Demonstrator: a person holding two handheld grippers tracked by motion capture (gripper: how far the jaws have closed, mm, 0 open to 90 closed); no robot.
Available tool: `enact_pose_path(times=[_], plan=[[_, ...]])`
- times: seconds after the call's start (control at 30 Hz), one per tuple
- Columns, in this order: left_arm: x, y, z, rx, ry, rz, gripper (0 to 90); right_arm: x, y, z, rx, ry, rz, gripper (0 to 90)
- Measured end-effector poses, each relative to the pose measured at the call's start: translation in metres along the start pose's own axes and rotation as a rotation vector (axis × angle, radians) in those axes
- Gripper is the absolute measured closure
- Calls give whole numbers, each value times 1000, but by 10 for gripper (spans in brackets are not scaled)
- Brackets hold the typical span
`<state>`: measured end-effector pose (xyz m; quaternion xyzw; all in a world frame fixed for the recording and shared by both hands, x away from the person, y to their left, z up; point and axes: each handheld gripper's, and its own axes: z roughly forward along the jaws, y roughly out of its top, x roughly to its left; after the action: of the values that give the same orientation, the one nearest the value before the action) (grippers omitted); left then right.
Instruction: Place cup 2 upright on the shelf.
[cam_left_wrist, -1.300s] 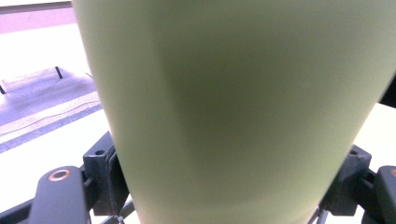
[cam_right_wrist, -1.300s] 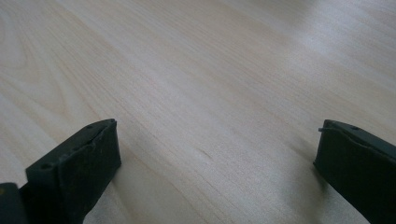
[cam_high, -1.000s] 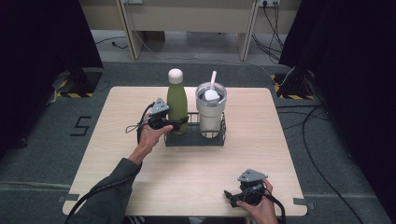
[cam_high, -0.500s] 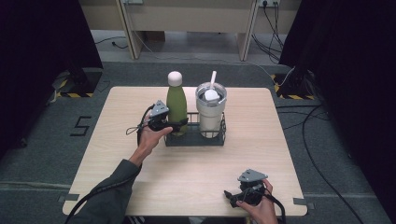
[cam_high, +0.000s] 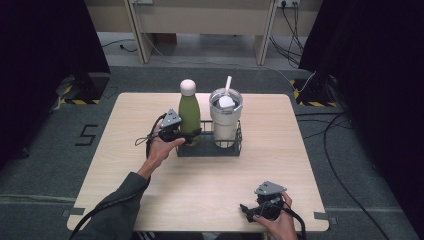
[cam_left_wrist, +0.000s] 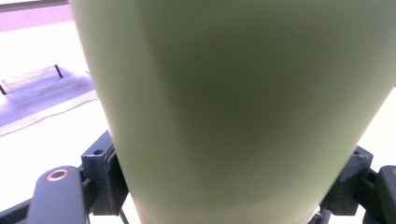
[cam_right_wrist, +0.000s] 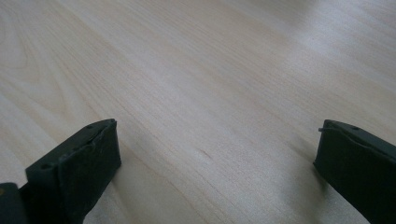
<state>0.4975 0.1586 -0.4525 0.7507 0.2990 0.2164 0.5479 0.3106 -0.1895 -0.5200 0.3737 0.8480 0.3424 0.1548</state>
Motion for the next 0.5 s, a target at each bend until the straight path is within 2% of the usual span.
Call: enact_pose_path(times=[0.2, 0.37, 0.5], plan=[[-1, -2, 1, 25, 5, 12, 182, 0, 0, 0, 0, 0, 0, 5], [0, -2, 1, 13, 1, 1, 158, 0, 0, 0, 0, 0, 0, 5], [0, 1, -2, 8, 1, 11, 149, 0, 0, 0, 0, 0, 0, 5]])
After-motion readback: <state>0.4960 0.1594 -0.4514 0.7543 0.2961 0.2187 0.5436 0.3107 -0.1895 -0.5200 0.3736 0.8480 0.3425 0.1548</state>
